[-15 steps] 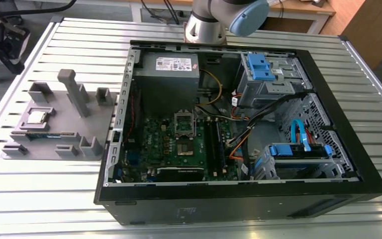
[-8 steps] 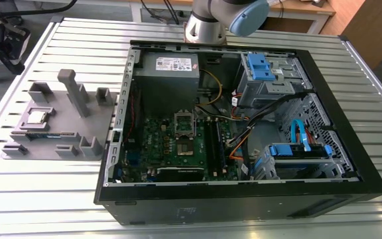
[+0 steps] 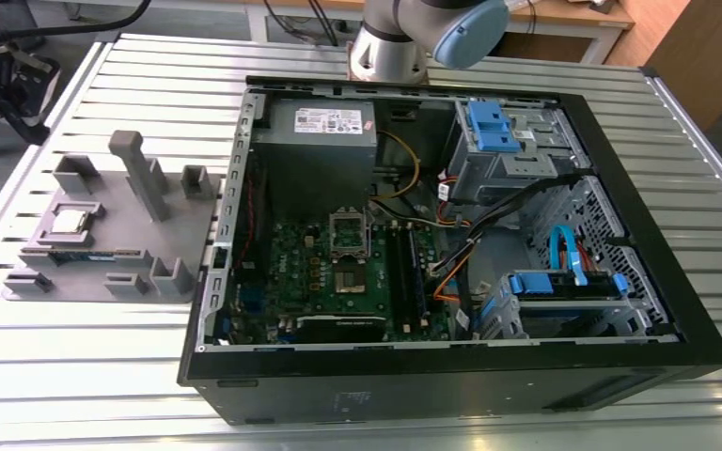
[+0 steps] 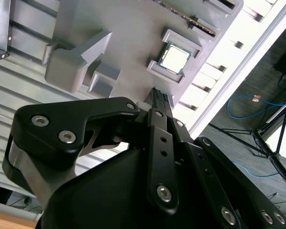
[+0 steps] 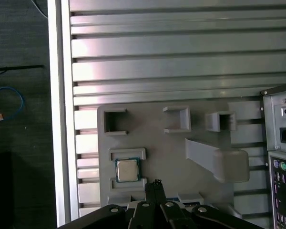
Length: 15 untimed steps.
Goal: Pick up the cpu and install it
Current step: 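Reach for the cpu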
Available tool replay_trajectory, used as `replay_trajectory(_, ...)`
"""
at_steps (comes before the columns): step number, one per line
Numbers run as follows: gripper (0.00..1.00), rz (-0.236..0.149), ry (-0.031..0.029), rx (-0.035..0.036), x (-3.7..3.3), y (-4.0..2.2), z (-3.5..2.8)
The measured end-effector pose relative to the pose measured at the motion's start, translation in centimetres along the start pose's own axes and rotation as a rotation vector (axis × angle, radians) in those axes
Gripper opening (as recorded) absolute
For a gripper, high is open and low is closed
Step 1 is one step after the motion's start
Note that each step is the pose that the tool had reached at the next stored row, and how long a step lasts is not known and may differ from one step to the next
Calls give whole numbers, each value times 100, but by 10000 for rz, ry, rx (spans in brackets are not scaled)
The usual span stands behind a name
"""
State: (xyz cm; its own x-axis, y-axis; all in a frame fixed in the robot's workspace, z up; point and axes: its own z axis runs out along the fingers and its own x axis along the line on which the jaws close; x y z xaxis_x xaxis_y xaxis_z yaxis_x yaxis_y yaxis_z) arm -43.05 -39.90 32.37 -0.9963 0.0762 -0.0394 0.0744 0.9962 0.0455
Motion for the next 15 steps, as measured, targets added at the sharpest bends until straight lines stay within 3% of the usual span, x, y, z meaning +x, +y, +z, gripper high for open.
replay_trajectory(15,11,0,-1,0,7,-3,47)
